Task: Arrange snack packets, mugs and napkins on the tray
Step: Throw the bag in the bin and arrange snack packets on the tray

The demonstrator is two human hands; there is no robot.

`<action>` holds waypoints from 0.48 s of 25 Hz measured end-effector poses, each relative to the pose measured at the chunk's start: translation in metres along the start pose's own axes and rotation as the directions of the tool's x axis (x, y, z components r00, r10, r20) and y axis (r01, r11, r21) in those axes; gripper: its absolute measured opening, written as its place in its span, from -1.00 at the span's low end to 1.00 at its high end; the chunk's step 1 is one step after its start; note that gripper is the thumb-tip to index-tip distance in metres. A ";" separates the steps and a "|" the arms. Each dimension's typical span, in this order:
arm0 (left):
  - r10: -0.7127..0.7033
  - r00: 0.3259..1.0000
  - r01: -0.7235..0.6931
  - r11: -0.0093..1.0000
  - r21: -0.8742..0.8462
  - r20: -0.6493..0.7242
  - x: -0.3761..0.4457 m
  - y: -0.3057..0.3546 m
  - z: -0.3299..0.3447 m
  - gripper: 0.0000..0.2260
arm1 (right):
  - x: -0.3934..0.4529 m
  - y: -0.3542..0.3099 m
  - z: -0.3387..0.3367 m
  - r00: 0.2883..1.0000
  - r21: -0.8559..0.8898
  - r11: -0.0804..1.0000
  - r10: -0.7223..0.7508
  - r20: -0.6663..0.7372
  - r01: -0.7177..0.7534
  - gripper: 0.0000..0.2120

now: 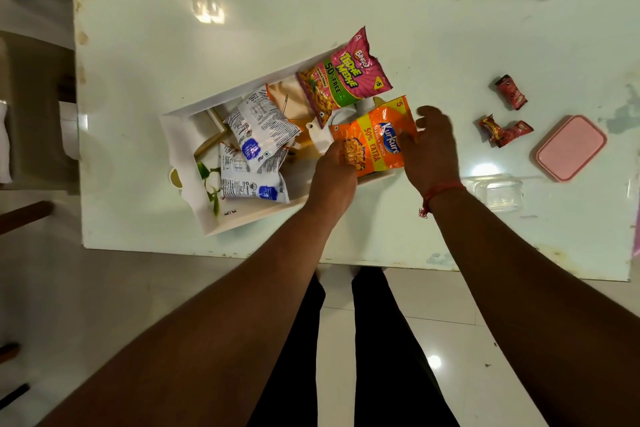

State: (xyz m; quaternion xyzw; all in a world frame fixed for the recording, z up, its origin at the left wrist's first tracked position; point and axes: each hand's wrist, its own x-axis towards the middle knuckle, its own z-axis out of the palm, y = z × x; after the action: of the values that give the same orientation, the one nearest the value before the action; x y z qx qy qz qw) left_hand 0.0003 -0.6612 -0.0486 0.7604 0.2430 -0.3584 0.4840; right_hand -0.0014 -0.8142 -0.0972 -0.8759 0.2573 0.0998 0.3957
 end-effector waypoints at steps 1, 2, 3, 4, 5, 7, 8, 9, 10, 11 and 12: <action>0.013 0.998 -0.016 0.998 -0.056 -0.058 -0.001 -0.001 -0.002 -0.67 | -0.005 -0.002 -0.003 0.992 -0.039 0.997 -0.063 -0.107 0.059 -0.63; 0.023 0.992 -0.039 0.991 -0.126 -0.126 -0.002 -0.002 -0.004 -0.69 | -0.010 -0.005 -0.005 0.975 -0.086 0.990 -0.129 -0.183 0.115 -0.63; 0.045 0.978 -0.085 0.979 -0.188 -0.204 -0.004 -0.005 -0.009 -0.70 | -0.017 -0.013 -0.004 0.959 -0.135 0.976 -0.194 -0.209 0.168 -0.64; 0.088 0.956 -0.151 0.965 -0.214 -0.279 -0.006 -0.010 -0.015 -0.69 | -0.026 -0.023 0.001 0.948 -0.180 0.957 -0.261 -0.184 0.228 -0.65; 0.144 0.927 -0.225 0.952 -0.205 -0.345 -0.008 -0.015 -0.023 -0.68 | -0.036 -0.034 0.010 0.936 -0.203 0.932 -0.329 -0.121 0.301 -0.67; 0.193 0.860 -0.317 0.928 -0.198 -0.472 -0.011 -0.023 -0.042 -0.65 | -0.056 -0.054 0.035 0.908 -0.145 0.897 -0.416 0.045 0.418 -0.68; 0.180 0.831 -0.328 0.923 -0.203 -0.526 -0.012 -0.027 -0.052 -0.64 | -0.064 -0.063 0.048 0.897 -0.105 0.892 -0.428 0.111 0.439 -0.66; 0.157 0.800 -0.329 0.921 -0.206 -0.579 -0.013 -0.029 -0.065 -0.66 | -0.070 -0.071 0.061 0.886 -0.110 0.884 -0.435 0.158 0.454 -0.62; 0.140 0.775 -0.337 0.917 -0.214 -0.616 -0.011 -0.031 -0.078 -0.68 | -0.073 -0.081 0.072 0.874 -0.181 0.859 -0.446 0.192 0.479 -0.55; 0.123 0.764 -0.342 0.910 -0.236 -0.633 -0.006 -0.036 -0.091 -0.70 | -0.074 -0.090 0.082 0.853 -0.284 0.806 -0.467 0.233 0.519 -0.48; 0.102 0.769 -0.341 0.900 -0.270 -0.631 -0.003 -0.038 -0.102 -0.72 | -0.073 -0.099 0.092 0.828 -0.376 0.738 -0.480 0.291 0.560 -0.42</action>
State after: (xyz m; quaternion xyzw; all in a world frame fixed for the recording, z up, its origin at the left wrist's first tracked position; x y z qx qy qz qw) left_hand 0.0025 -0.5524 -0.0394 0.7528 0.3540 0.0154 0.5547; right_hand -0.0077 -0.6640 -0.0672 -0.9669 -0.0642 0.1175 0.2173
